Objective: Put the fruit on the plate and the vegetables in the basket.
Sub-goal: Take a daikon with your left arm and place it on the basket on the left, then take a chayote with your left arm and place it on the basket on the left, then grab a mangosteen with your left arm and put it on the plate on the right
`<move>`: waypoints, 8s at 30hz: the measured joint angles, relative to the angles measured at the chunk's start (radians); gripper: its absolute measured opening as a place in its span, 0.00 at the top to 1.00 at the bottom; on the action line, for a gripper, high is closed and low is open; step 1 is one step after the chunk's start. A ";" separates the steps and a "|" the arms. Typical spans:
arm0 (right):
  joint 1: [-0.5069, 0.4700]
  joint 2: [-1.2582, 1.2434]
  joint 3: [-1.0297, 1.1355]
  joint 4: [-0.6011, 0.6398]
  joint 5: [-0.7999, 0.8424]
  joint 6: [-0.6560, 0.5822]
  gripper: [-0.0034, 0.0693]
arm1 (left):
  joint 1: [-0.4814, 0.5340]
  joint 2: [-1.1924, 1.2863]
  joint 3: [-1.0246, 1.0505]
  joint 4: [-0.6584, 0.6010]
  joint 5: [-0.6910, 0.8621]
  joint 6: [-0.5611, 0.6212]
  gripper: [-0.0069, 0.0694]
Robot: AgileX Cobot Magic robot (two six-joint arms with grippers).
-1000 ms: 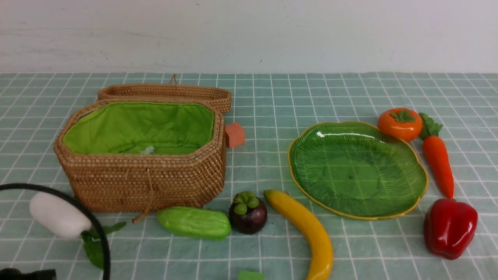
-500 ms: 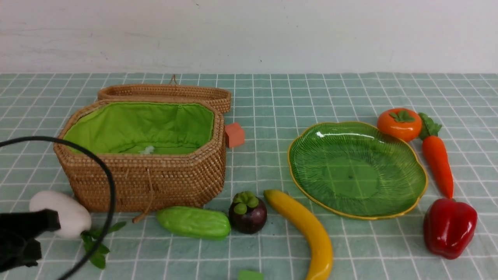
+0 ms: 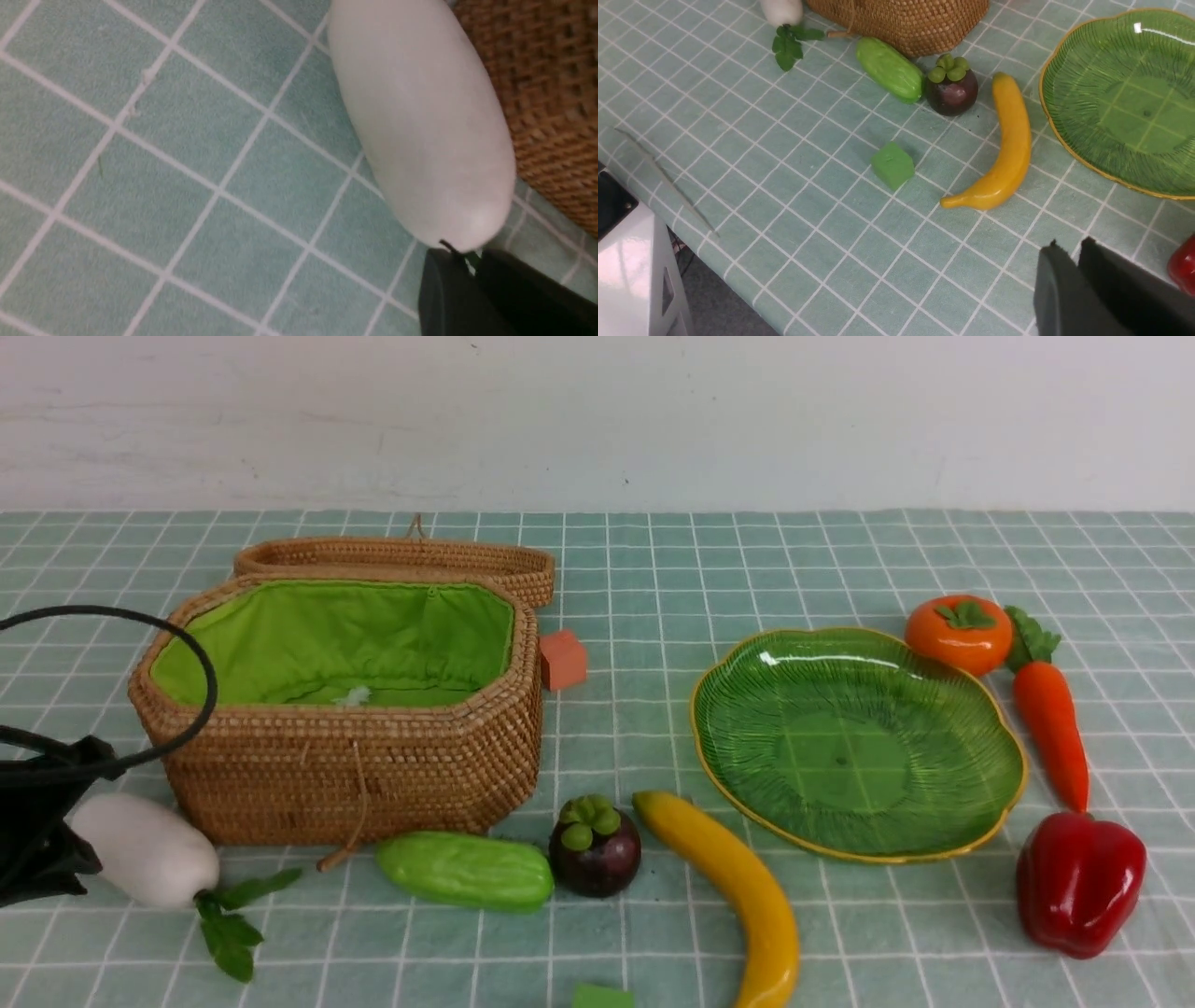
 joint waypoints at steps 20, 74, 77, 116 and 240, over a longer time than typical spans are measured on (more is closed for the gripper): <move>0.000 0.000 0.000 0.017 -0.060 -0.001 0.83 | 0.000 0.266 -0.003 -0.076 -0.391 -0.114 0.14; 0.000 0.000 0.000 0.046 -0.194 -0.022 0.78 | -0.551 0.373 -0.643 0.492 0.003 1.242 0.24; 0.000 0.000 0.000 0.046 -0.208 -0.023 0.78 | -0.551 0.365 -0.643 0.493 0.010 1.242 0.24; 0.000 -0.118 -0.001 0.046 -0.161 -0.023 0.76 | -0.642 0.202 -0.480 -0.004 0.614 1.259 0.89; 0.000 -0.188 -0.007 -0.001 0.069 0.077 0.73 | -0.970 0.646 -0.771 0.654 0.290 0.406 0.21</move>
